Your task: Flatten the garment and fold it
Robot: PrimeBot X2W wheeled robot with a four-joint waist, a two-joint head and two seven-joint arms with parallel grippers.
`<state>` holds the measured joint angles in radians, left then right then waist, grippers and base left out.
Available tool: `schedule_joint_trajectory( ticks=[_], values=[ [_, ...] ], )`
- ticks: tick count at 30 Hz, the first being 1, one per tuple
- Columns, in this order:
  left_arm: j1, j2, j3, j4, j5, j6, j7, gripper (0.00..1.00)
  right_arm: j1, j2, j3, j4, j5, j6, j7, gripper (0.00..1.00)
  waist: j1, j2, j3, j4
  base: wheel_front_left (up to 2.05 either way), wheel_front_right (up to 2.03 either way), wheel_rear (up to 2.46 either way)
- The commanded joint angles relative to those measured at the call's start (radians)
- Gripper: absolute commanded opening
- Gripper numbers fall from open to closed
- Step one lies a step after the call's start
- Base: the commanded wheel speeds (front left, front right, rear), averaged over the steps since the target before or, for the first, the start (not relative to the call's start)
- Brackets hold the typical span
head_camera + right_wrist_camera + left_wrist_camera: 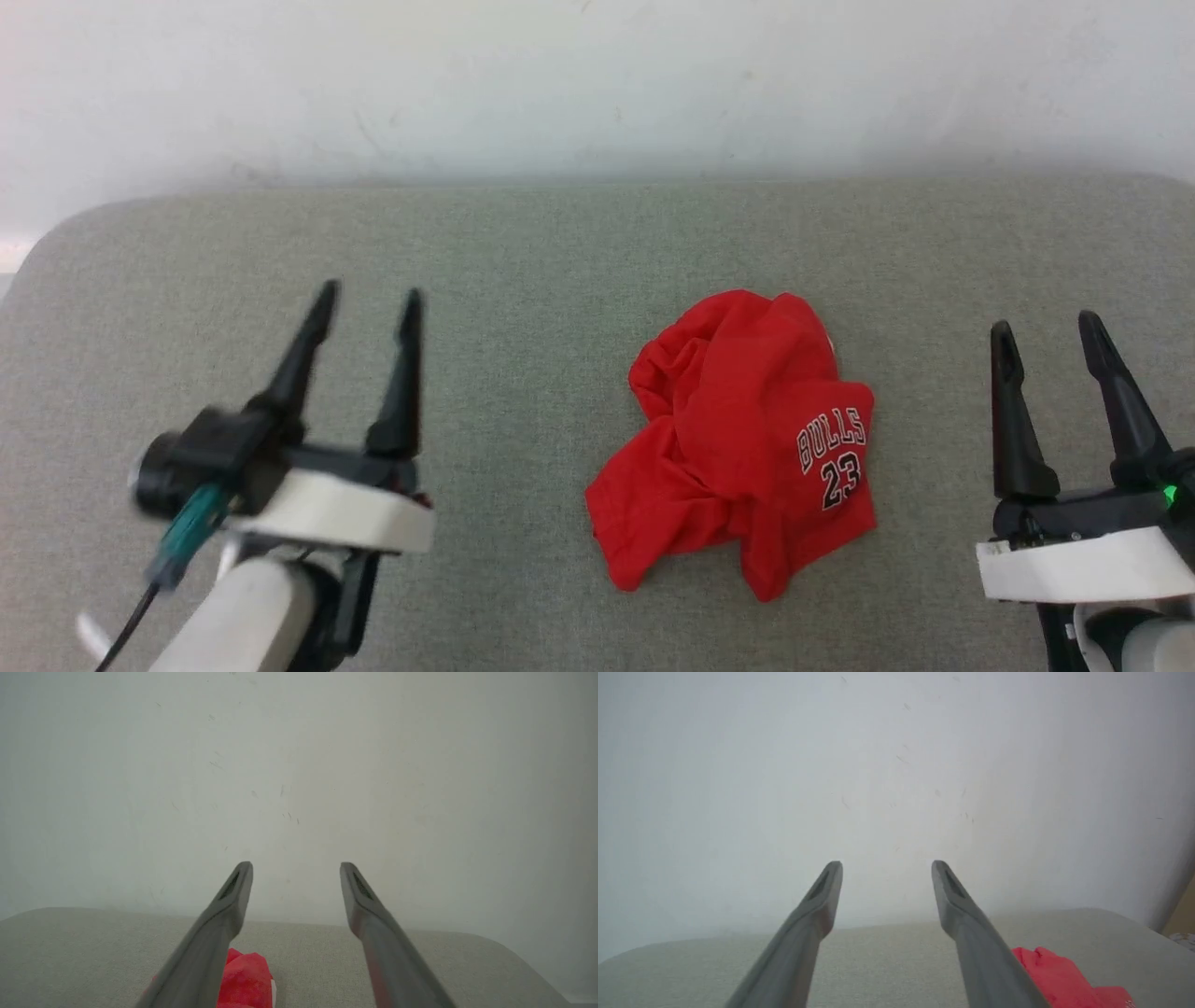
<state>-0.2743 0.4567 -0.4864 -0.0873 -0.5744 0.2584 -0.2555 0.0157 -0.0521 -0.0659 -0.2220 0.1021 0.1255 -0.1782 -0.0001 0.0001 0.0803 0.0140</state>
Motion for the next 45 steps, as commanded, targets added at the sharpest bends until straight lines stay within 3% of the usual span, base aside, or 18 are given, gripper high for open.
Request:
schedule_joint_trajectory(
  ticks=[1,4,8,17,24,33,40,41,43,45],
  values=[
    [0.042,0.001,0.034,-0.036,0.037,0.022,-0.005,1.00,0.014,0.002,-0.004,0.005,0.007,0.005,-0.008,1.00,0.0001,-0.0001,0.005,0.003,0.00,0.00,0.00],
    [0.159,-0.022,0.112,-0.126,0.132,0.055,-0.006,1.00,0.022,0.002,-0.005,0.020,0.015,0.005,-0.012,1.00,0.0001,-0.0001,0.015,0.005,0.00,0.00,0.00],
    [0.302,-0.094,0.185,-0.172,0.181,0.034,-0.006,1.00,0.024,0.002,-0.008,0.043,0.022,0.005,-0.018,1.00,0.0001,-0.0001,0.023,0.010,0.00,0.00,0.00],
    [0.362,-0.219,0.279,-0.170,0.260,-0.093,-0.006,1.00,-0.009,0.002,-0.016,0.083,0.040,0.005,0.040,1.00,0.0001,-0.0001,0.036,0.035,0.00,0.00,0.00],
    [0.350,-0.279,0.337,-0.155,0.301,-0.163,-0.006,1.00,-0.069,0.002,0.023,0.133,-0.004,0.005,0.193,1.00,0.0001,-0.0001,0.064,0.038,0.00,0.00,0.00],
    [0.333,-0.341,0.383,-0.128,0.334,-0.245,-0.006,1.00,-0.097,-0.032,0.050,0.353,-0.026,0.005,0.379,1.00,0.0001,-0.0001,0.101,0.075,0.00,0.00,0.00],
    [0.326,-0.371,0.403,-0.110,0.354,-0.286,-0.006,1.00,-0.106,-0.038,0.083,0.459,0.037,0.005,0.480,1.00,0.0001,-0.0001,0.110,0.102,0.00,0.00,0.00],
    [0.325,-0.374,0.405,-0.107,0.356,-0.291,-0.006,1.00,-0.107,-0.037,0.091,0.471,0.053,0.005,0.496,0.76,0.0001,-0.0001,0.110,0.105,0.00,0.00,0.00],
    [0.324,-0.380,0.409,-0.101,0.358,-0.298,-0.006,1.00,-0.110,-0.035,0.103,0.486,0.076,0.005,0.520,0.00,0.0001,-0.0001,0.108,0.109,0.00,0.00,0.00],
    [0.324,-0.385,0.414,-0.095,0.359,-0.304,-0.006,1.00,-0.113,-0.032,0.101,0.490,0.088,0.005,0.528,0.00,0.0001,-0.0001,0.103,0.111,0.00,0.00,0.00]
  ],
)
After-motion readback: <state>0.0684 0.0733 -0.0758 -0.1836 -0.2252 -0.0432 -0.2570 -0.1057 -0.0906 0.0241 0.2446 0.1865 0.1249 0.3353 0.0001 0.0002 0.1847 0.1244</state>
